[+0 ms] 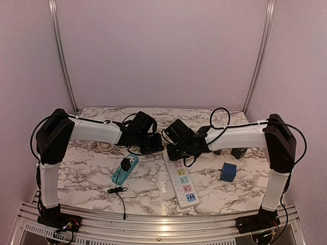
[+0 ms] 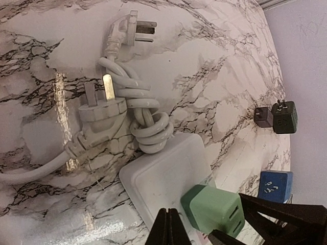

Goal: Pull the plug off the socket

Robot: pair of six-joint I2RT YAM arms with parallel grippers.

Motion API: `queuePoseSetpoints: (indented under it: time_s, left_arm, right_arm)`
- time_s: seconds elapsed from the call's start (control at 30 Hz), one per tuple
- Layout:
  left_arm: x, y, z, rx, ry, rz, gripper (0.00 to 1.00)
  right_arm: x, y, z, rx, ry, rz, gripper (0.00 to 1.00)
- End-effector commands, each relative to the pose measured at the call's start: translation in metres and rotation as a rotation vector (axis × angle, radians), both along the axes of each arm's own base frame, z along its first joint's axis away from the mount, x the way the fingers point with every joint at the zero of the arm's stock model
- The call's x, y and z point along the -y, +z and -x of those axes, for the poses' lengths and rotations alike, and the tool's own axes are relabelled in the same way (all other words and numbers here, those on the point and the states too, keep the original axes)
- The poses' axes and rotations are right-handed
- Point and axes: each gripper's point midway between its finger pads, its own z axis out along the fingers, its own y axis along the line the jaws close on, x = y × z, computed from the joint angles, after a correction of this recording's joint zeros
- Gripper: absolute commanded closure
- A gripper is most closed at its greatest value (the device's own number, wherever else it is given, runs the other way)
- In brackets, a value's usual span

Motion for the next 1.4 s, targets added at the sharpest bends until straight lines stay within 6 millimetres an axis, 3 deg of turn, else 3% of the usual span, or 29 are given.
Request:
queuePoseSetpoints:
  time_s: [0.0,0.5,0.73,1.2,1.37]
  left_arm:
    - [0.008,-0.010,-0.003,-0.028,-0.001,0.022,1.00]
    - [0.018,-0.035,0.001,-0.086,0.008,0.074,1.00]
    - [0.014,-0.054,0.005,-0.119,0.014,0.027,1.00]
    - [-0.017,-0.102,0.029,-0.204,0.034,-0.170,1.00]
    - [-0.023,-0.107,0.032,-0.210,0.038,-0.197,1.00]
  right_arm:
    - [-0.006,-0.009,-0.004,-0.004,0.015,-0.015,0.65]
    - [-0.010,-0.017,-0.004,-0.012,0.005,-0.003,0.70]
    - [-0.012,-0.014,-0.005,-0.006,0.003,-0.004,0.71]
    - [-0.018,0.009,-0.014,0.044,0.002,-0.020,0.82]
    - [-0.018,0.025,-0.018,0.077,-0.004,-0.035,0.84]
